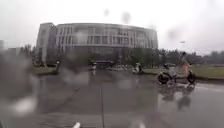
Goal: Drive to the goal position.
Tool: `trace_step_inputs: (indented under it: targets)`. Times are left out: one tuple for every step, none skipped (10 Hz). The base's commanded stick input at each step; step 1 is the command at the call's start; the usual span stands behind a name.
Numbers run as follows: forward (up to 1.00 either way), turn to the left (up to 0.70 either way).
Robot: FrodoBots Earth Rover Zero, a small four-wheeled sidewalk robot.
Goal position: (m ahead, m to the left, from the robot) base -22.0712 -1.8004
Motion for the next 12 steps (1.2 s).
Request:
trace_step_inputs:
  targets:
    - [0.7,0.01]
    - [0.7,0.01]
    - [0.7,0.01]
    - [0.7,0.01]
    - [0.7,0.01]
    - [0.7,0.01]
    - [0.7,0.01]
    - [0.7,0.01]
    - [0.7,0.01]
    - [0.7,0.01]
    - [0.7,0.01]
    - [0.7,0.01]
